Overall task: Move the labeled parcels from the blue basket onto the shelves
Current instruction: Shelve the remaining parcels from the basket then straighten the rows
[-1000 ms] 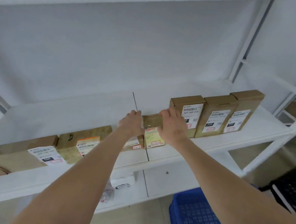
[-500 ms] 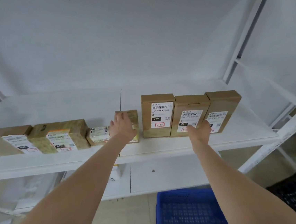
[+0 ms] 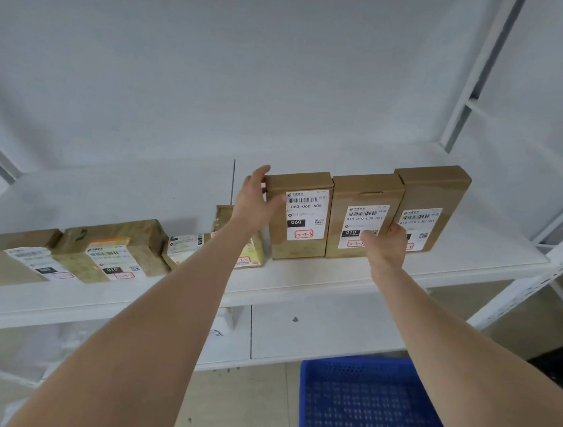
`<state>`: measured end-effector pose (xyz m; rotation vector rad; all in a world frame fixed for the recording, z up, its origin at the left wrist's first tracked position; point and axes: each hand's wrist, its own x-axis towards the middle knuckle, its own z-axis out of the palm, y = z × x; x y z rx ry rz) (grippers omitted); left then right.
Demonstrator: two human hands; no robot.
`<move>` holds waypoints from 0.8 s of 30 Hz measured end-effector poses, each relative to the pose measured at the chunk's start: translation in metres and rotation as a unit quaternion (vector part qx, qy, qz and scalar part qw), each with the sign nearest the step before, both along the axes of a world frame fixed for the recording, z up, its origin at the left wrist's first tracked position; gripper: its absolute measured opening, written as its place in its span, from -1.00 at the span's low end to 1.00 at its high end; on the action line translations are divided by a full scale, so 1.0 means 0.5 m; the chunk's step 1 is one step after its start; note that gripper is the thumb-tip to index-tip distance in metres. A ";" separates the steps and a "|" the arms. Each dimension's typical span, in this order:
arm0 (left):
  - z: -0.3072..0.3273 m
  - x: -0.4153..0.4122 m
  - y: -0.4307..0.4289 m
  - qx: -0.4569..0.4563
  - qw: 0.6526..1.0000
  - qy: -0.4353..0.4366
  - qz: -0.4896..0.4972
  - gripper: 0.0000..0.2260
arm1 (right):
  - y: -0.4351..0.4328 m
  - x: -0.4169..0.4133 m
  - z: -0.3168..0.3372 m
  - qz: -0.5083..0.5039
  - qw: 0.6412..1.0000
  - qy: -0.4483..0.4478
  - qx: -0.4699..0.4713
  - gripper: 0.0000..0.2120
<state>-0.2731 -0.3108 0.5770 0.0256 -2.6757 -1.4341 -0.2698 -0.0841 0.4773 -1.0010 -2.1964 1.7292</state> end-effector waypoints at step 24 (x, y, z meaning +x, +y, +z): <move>0.015 0.051 -0.002 -0.163 0.968 0.165 0.095 -0.54 | -0.016 0.032 0.018 0.023 0.999 -0.037 0.026 -0.42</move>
